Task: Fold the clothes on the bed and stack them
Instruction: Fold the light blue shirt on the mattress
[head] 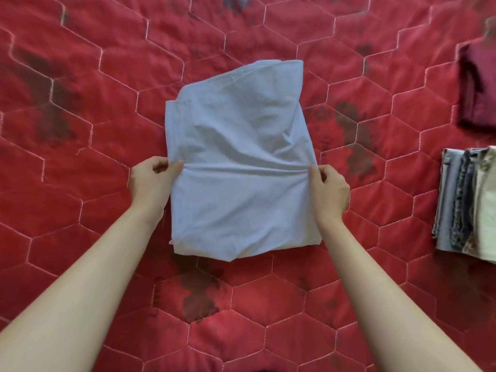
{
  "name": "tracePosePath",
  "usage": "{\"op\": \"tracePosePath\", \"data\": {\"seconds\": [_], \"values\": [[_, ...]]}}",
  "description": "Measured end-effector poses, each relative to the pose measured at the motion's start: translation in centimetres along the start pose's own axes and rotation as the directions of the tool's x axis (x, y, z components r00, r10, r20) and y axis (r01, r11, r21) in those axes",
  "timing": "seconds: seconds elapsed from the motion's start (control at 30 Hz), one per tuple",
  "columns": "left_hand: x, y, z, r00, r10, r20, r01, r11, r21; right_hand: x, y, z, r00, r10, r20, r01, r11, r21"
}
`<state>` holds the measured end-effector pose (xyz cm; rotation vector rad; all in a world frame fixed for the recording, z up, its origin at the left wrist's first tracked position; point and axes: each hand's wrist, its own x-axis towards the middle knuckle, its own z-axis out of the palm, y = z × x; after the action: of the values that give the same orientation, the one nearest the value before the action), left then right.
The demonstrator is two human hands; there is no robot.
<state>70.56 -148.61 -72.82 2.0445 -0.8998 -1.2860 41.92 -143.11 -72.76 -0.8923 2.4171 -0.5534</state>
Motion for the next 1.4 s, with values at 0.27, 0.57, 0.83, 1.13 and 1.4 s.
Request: {"op": "tracePosePath", "data": {"seconds": [0.27,0.57,0.83,1.13,1.4], "values": [[5.7,3.7,1.5,0.991,0.029,-0.128,-0.040,0.995,-0.091,5.6,-5.6,1.9,0.991,-0.131,-0.003,0.131,0.990,0.045],[7.3,4.2,1.9,0.995,0.034,-0.092,-0.045,0.991,-0.123,7.9,-6.3,2.3,0.990,-0.100,0.096,0.082,0.981,0.177],[9.3,5.9,1.6,0.988,0.141,-0.067,-0.144,0.989,-0.045,12.4,-9.6,2.2,0.993,-0.087,0.083,0.064,0.967,0.245],[8.6,7.2,2.2,0.985,0.145,-0.093,-0.139,0.988,0.066,12.4,-11.8,1.4,0.937,-0.109,0.331,-0.088,0.846,0.526],[9.5,7.4,0.6,0.987,0.122,0.102,-0.111,0.988,-0.106,12.7,-12.3,0.5,0.947,-0.052,0.318,-0.163,0.775,0.611]]}}
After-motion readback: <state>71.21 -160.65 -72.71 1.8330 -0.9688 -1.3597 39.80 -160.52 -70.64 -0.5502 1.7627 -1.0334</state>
